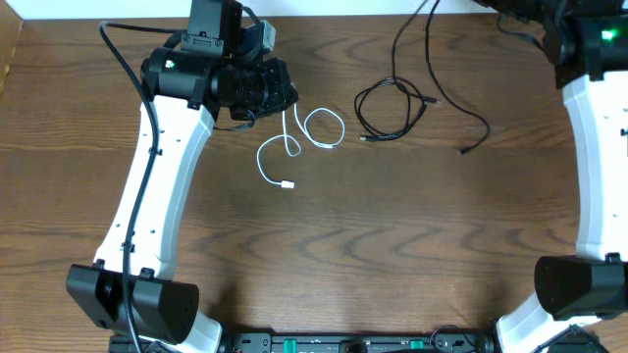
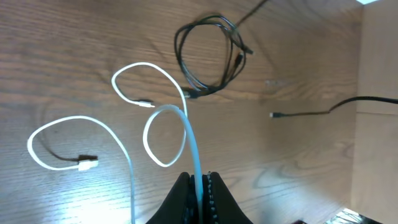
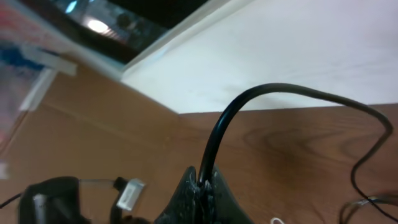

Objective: Untangle cables

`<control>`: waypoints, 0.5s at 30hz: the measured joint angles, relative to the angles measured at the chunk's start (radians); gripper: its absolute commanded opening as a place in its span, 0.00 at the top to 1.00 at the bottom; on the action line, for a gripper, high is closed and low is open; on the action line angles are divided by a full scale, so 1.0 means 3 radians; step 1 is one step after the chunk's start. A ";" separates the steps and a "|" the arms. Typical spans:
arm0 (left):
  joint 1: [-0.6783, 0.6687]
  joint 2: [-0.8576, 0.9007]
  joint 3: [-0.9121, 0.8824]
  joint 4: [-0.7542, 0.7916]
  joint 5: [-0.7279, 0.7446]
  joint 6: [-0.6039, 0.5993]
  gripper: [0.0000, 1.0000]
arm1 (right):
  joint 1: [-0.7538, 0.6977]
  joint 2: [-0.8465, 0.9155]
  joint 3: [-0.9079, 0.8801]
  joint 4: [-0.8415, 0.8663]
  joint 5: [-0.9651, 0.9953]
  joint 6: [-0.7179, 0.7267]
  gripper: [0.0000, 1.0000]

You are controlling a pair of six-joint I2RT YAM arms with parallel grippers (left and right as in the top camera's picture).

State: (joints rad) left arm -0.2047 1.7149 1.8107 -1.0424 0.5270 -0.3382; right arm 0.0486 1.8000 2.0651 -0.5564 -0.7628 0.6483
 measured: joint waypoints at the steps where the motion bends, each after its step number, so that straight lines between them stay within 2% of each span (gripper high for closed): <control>1: 0.0000 0.0000 0.0000 0.0028 0.0051 -0.0001 0.93 | -0.0019 -0.0001 0.0000 -0.0004 -0.0076 0.0006 0.99; 3: 0.0001 0.0000 -0.0005 0.0175 0.0238 -0.0001 0.92 | -0.0047 -0.0024 0.0008 -0.0132 -0.0202 -0.0008 0.99; 5: -0.0008 0.0008 -0.0029 0.0543 0.0577 -0.0001 0.92 | -0.0113 -0.0033 0.0010 -0.0481 -0.0254 -0.0083 0.99; 9: -0.0139 0.0114 -0.0039 0.0713 0.0800 -0.0001 0.92 | -0.0224 -0.0033 0.0008 -0.0891 -0.0192 -0.0294 0.99; 10: -0.0211 0.0181 -0.0045 0.0711 0.0839 -0.0003 0.90 | -0.0253 -0.0033 0.0008 -0.0960 -0.0160 -0.0354 0.99; 12: -0.0364 0.0350 -0.0051 0.0710 0.0879 0.0000 0.60 | -0.0301 -0.0033 0.0008 -0.1057 -0.0127 -0.0449 0.99; 14: -0.0483 0.0526 -0.0064 0.0710 0.0905 0.0024 0.52 | -0.0346 -0.0033 0.0008 -0.1106 -0.0104 -0.0505 0.99; 15: -0.0551 0.0660 -0.0069 0.0707 0.0926 0.0005 0.52 | -0.0389 -0.0033 0.0008 -0.1158 -0.0097 -0.0544 0.99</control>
State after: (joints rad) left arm -0.3698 1.9129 1.7901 -0.8303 0.8047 -0.3367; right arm -0.0681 1.7901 2.0674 -0.9039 -0.7918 0.4850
